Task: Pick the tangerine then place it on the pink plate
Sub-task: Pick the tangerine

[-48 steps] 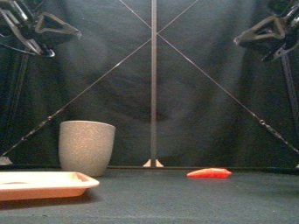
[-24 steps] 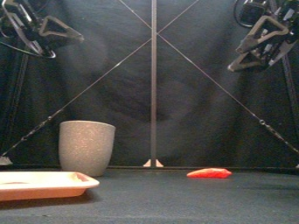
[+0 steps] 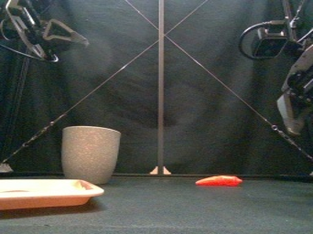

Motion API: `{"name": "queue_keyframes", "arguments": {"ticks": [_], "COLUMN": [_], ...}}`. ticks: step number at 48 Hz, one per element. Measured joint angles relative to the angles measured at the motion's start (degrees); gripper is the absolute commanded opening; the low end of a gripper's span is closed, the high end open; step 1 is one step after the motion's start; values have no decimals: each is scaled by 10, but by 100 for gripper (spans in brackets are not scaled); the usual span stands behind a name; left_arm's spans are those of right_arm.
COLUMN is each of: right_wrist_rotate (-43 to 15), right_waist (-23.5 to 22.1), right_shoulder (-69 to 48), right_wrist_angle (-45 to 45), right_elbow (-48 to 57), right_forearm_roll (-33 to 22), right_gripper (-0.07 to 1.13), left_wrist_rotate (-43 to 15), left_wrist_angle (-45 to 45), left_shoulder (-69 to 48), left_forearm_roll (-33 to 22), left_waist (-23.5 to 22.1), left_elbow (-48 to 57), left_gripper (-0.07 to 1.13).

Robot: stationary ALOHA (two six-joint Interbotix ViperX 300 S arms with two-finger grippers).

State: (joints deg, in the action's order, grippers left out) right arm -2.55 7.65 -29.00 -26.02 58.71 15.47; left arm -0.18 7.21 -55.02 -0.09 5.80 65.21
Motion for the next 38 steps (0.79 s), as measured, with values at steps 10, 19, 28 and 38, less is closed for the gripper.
{"name": "queue_keyframes", "arguments": {"ticks": [10, 19, 28, 38], "right_wrist_rotate": [-23, -59, -98, -173], "right_waist": [2, 17, 39, 62], "right_shoulder": [76, 140, 176, 197], "right_wrist_angle": [-72, -73, -62, -54], "right_elbow": [-31, -47, -64, -74], "right_forearm_roll": [5, -9, -47, -115], "right_gripper": [100, 99, 98, 90], "left_wrist_rotate": [1, 0, 0, 0], "left_wrist_angle": [1, 1, 1, 1], "left_shoulder": [0, -1, 0, 0], "left_forearm_roll": [0, 0, 0, 0], "left_waist": [0, 0, 0, 0], "left_elbow": [1, 1, 4, 7], "left_gripper": [7, 7, 7, 7]}}
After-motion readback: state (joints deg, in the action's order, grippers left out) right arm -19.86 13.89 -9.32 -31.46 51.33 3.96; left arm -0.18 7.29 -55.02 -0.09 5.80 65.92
